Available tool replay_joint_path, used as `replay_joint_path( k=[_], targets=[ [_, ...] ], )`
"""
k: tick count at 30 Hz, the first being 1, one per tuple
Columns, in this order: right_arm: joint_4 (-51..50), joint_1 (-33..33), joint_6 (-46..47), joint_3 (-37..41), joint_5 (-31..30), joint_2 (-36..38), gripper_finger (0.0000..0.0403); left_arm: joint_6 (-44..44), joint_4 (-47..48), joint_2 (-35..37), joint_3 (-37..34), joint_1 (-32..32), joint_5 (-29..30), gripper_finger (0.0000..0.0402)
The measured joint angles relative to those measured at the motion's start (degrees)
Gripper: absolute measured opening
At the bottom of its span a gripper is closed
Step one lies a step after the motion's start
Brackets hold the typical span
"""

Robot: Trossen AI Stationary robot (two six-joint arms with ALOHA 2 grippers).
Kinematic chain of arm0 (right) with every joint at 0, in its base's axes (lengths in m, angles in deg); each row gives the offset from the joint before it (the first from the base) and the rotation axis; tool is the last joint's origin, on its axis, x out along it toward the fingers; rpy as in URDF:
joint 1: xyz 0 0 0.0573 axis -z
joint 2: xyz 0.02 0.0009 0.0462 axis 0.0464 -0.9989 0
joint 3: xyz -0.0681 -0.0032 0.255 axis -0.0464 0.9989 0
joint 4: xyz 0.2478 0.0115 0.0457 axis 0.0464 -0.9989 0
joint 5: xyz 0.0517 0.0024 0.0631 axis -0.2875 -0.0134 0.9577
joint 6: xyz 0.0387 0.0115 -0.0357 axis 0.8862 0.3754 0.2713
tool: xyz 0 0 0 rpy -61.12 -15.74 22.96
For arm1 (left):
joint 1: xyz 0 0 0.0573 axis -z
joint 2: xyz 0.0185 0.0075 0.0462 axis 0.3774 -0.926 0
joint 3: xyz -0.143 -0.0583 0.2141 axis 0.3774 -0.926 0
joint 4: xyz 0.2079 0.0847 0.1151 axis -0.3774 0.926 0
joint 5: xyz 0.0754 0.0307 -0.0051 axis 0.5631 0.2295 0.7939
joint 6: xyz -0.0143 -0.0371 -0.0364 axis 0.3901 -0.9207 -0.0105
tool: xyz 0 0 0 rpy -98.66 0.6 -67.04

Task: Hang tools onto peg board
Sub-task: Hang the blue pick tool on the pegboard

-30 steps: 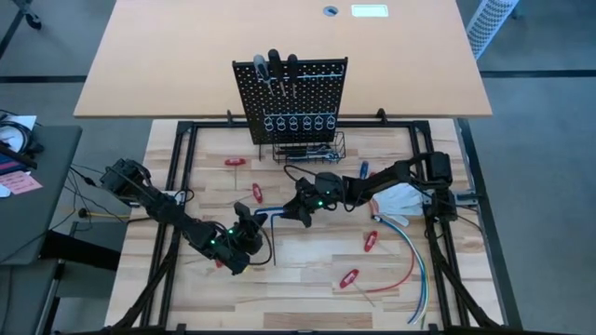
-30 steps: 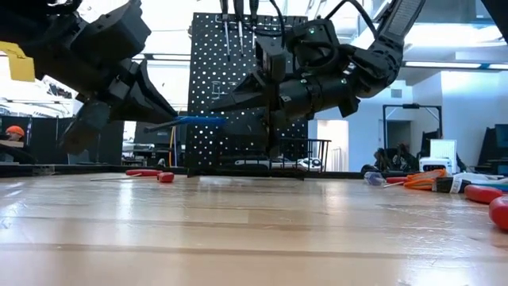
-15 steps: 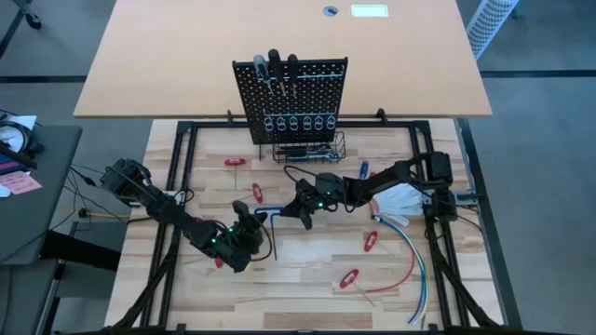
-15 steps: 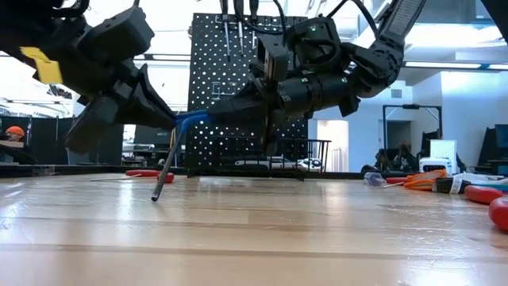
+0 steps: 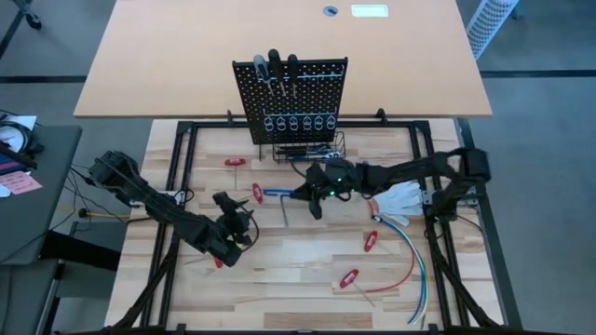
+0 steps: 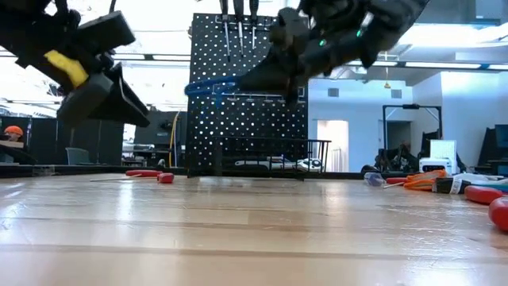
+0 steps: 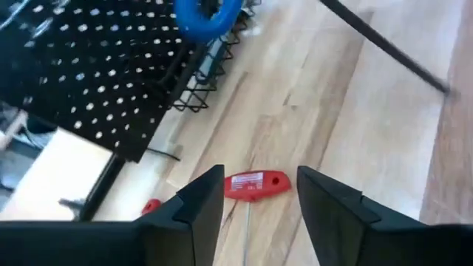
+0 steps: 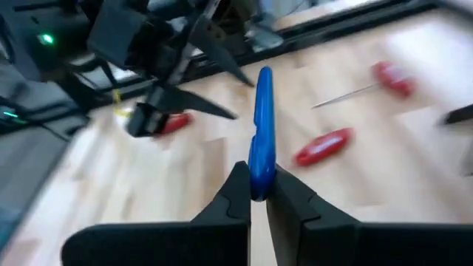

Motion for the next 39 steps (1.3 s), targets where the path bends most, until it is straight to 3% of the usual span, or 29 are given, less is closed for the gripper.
replay_joint_path(
  k=[3, 5, 8, 11, 15, 19, 23, 29, 35, 39],
  targets=[
    [-4.47, -0.84, -4.65, 0.13, -3.7, 5.66, 0.0022, -2.6, -0.51, 1.27, -1.31, 0.78, 0.0, 0.0172],
    [-5.55, -1.36, -7.73, 0.04, -5.04, 9.21, 0.0022, -2.06, -6.07, 1.28, -3.34, 1.44, 0.76, 0.0173],
    [-7.73, -2.83, -11.18, 0.02, -5.85, 13.01, 0.0022, 2.77, -19.58, 0.95, -7.91, 2.95, 3.68, 0.0173],
    [-10.56, -5.15, -13.74, 0.07, -9.07, 15.56, 0.0022, 10.18, -36.33, 0.71, -12.58, 3.13, 2.58, 0.0173],
    [-12.44, -8.47, -17.24, 0.04, -13.97, 18.61, 0.0022, 20.07, -58.36, 0.73, -17.04, 1.26, -4.39, 0.0173],
    [-14.64, -10.99, -19.86, 0.04, -14.62, 20.47, 0.0022, 25.54, -72.67, 0.73, -18.73, -3.93, -17.53, 0.0173],
    [-13.62, -13.5, -22.54, 0.04, -14.66, 21.72, 0.0022, 30.24, -79.1, 0.73, -18.75, -9.73, -28.22, 0.0173],
    [-10.07, -14.87, -24.07, 0.04, -14.58, 21.79, 0.0024, 41.16, -91.3, 0.73, -18.77, -15.96, -32.33, 0.0173],
    [-9.6, -14.87, -24.15, -0.04, -14.55, 20.68, 0.0024, 35.91, -94.51, 0.73, -17.49, -22.11, -49.62, 0.0174],
    [-8.75, -14.86, -23.37, -0.01, -14.36, 18.77, 0.0024, 33.33, -89.1, 0.71, -15.06, -24.34, -53.97, 0.0174]
  ],
)
